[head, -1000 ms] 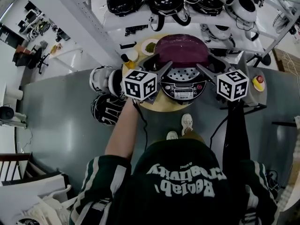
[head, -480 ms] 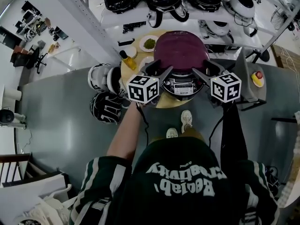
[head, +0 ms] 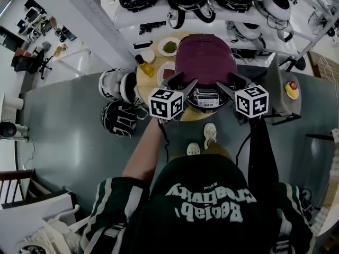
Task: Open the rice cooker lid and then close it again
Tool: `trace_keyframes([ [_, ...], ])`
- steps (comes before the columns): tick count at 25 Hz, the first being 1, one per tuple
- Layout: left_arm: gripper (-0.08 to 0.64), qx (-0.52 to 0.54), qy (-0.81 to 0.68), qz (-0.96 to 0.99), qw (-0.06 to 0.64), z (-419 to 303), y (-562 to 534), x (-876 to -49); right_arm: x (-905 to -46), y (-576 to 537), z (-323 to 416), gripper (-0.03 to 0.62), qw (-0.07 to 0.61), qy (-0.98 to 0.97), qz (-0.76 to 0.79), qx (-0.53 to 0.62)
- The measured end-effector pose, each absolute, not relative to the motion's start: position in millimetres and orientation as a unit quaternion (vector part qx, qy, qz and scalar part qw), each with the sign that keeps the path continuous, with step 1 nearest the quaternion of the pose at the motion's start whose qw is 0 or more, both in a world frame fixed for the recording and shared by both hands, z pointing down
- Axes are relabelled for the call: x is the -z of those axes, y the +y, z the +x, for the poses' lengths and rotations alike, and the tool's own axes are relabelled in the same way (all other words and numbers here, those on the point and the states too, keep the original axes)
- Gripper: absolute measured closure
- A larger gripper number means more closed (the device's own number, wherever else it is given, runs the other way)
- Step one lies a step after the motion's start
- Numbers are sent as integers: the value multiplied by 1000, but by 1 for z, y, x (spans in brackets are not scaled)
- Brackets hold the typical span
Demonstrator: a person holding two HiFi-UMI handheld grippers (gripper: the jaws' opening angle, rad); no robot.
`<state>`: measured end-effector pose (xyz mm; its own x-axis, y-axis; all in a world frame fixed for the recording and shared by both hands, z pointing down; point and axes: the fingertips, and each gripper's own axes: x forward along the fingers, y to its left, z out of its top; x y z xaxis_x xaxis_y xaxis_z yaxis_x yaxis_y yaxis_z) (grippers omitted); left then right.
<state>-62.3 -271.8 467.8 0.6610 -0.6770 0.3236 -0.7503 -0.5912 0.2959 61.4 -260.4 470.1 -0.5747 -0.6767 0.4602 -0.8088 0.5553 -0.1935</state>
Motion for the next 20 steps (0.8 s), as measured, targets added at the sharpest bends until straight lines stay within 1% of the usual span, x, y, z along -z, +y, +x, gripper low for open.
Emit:
trace_keyframes([
  [4, 317, -103, -403, 884, 215, -62, -272, -481, -483, -261, 59, 307, 181, -863, 423, -208],
  [6, 328, -106, -406, 881, 218, -63, -272, -485, -486, -263, 60, 321, 185, -860, 425, -211],
  [8, 348, -107, -414, 877, 219, -65, -273, -486, -488, -266, 65, 373, 184, -854, 440, -210],
  [10, 374, -115, -425, 872, 215, -67, -275, -488, -490, -270, 73, 441, 184, -843, 461, -208],
  [12, 405, -131, -432, 867, 211, -68, -275, -494, -496, -272, 77, 499, 203, -833, 475, -200],
  [14, 413, -137, -437, 864, 209, -70, -275, -498, -500, -272, 77, 508, 219, -828, 480, -192],
  [20, 463, -144, -460, 852, 202, -74, -279, -502, -502, -273, 77, 508, 221, -820, 486, -207],
])
